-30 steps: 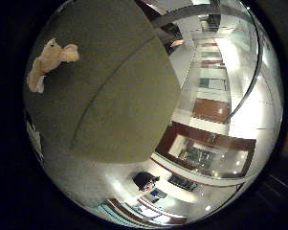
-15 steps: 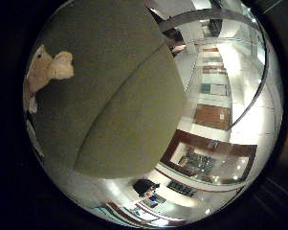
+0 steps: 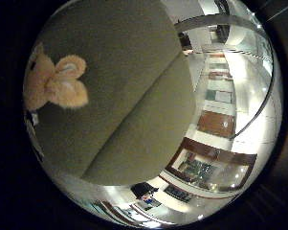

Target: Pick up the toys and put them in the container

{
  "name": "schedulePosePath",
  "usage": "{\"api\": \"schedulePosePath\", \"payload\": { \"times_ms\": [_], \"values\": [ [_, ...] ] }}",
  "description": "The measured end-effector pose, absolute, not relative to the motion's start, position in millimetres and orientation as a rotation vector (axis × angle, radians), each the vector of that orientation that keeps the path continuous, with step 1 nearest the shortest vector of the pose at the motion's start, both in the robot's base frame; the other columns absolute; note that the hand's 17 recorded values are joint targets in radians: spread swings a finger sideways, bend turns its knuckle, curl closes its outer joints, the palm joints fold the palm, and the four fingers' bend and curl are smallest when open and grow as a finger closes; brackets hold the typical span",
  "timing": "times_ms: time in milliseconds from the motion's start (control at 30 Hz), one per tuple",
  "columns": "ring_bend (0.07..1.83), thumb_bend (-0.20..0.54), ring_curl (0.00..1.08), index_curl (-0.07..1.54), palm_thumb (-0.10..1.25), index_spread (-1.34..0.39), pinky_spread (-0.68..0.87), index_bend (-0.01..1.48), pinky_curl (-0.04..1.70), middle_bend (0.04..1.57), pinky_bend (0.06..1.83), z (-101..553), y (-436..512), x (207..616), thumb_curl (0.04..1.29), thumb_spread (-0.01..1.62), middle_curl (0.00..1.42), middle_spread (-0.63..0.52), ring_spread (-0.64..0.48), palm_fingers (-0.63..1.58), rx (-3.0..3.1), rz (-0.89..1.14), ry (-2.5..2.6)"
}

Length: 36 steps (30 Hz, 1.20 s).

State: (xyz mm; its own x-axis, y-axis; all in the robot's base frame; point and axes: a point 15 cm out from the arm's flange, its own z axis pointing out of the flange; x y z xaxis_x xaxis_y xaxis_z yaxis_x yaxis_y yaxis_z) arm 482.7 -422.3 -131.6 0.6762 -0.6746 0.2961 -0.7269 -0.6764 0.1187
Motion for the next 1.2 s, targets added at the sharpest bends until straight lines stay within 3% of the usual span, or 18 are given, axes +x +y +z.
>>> {"api": "schedulePosePath", "payload": {
  "times_ms": [133,267,300,333,367,433,467,600,767,1200],
  "values": [
    [0.28,-0.026,0.27,0.27,0.81,-0.45,0.34,0.18,0.20,0.19,0.51,-140,-419,477,0.37,0.93,0.32,-0.03,0.15,0.05,2.676,0.306,-1.079],
    [0.34,-0.026,0.27,0.30,0.81,-0.48,0.33,0.22,0.16,0.21,0.51,-144,-419,473,0.37,0.93,0.32,-0.11,0.02,0.38,2.680,0.286,-1.056],
    [0.45,-0.026,0.28,0.30,0.81,-0.49,0.24,0.20,0.14,0.28,0.52,-144,-419,472,0.37,0.92,0.34,-0.17,-0.10,0.63,2.679,0.285,-1.053],
    [0.49,-0.026,0.29,0.31,0.81,-0.49,0.19,0.21,0.13,0.32,0.54,-144,-421,471,0.37,0.92,0.35,-0.20,-0.15,0.74,2.678,0.285,-1.054],
    [0.60,-0.026,0.33,0.32,0.81,-0.50,-0.06,0.20,0.13,0.44,0.66,-143,-424,468,0.37,0.92,0.40,-0.26,-0.26,1.08,2.675,0.287,-1.060],
    [0.74,-0.024,0.42,0.42,0.81,-0.50,-0.32,0.32,0.20,0.60,0.81,-140,-435,462,0.37,0.93,0.50,-0.31,-0.33,1.26,2.667,0.296,-1.068],
    [0.83,-0.025,0.46,0.47,0.81,-0.50,-0.37,0.40,0.24,0.69,0.90,-138,-443,458,0.37,0.93,0.55,-0.32,-0.33,1.32,2.660,0.307,-1.078],
    [1.12,-0.021,0.60,0.69,0.84,-0.47,-0.34,0.72,0.40,0.97,1.22,-121,-483,434,0.38,0.93,0.71,-0.30,-0.31,1.26,2.617,0.340,-1.127],
    [1.27,-0.016,0.69,0.85,0.89,-0.40,-0.26,0.94,0.52,1.14,1.41,-94,-502,430,0.40,0.95,0.82,-0.26,-0.27,1.14,2.589,0.379,-1.143],
    [1.30,-0.013,0.83,0.95,1.00,-0.29,-0.19,1.06,0.67,1.26,1.49,12,-490,441,0.48,1.06,0.89,-0.18,-0.27,1.07,2.549,0.486,-1.134]
  ]
}}
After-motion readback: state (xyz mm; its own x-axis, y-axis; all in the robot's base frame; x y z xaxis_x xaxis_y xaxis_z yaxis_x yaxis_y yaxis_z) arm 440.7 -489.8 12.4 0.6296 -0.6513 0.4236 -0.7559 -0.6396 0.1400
